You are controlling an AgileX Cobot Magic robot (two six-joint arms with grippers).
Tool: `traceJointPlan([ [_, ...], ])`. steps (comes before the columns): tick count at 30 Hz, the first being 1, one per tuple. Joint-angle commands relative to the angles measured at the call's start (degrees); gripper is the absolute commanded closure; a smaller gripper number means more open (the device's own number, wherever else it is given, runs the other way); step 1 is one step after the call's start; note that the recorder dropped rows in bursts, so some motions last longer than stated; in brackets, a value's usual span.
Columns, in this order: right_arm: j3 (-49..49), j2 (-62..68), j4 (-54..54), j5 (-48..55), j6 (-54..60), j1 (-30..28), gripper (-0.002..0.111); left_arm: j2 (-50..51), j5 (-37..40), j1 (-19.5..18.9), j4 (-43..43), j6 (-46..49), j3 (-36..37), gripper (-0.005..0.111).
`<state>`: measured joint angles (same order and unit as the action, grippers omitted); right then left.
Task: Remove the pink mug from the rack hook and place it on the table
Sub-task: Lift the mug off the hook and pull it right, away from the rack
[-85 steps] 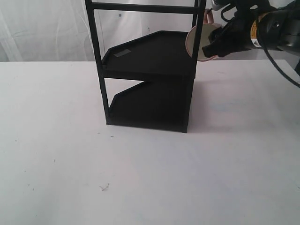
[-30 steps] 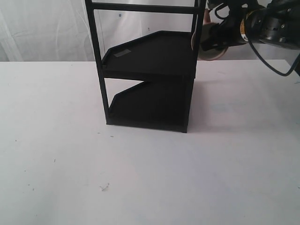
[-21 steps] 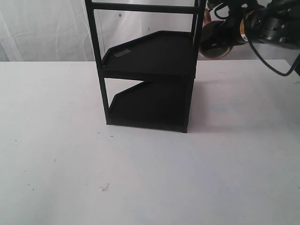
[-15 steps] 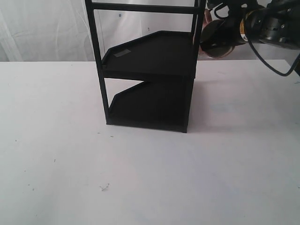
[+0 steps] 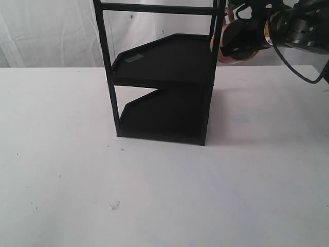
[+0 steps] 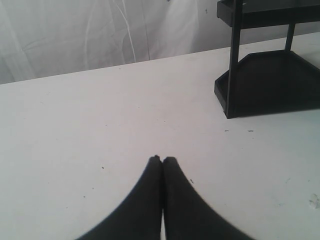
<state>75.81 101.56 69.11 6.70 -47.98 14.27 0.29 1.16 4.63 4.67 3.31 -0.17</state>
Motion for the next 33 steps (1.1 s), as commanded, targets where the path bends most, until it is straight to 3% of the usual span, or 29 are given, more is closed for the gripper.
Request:
traceJointPlan([
  [1, 0.3, -1.5, 0.2, -0.5, 2.0, -0.5, 0.108, -0.3, 0.2, -0.1, -0.1, -0.4, 0.2, 0.107],
  [20, 1.6, -4.7, 1.6, 7.6, 1.3, -0.6, 0.108, -0.3, 0.2, -0.1, -0.1, -0.4, 0.2, 0.107],
  [33, 2.0, -6.0, -2.3, 19.1, 3.7, -0.6, 0.108, -0.3, 0.2, -0.1, -0.1, -0.4, 0.2, 0.107],
])
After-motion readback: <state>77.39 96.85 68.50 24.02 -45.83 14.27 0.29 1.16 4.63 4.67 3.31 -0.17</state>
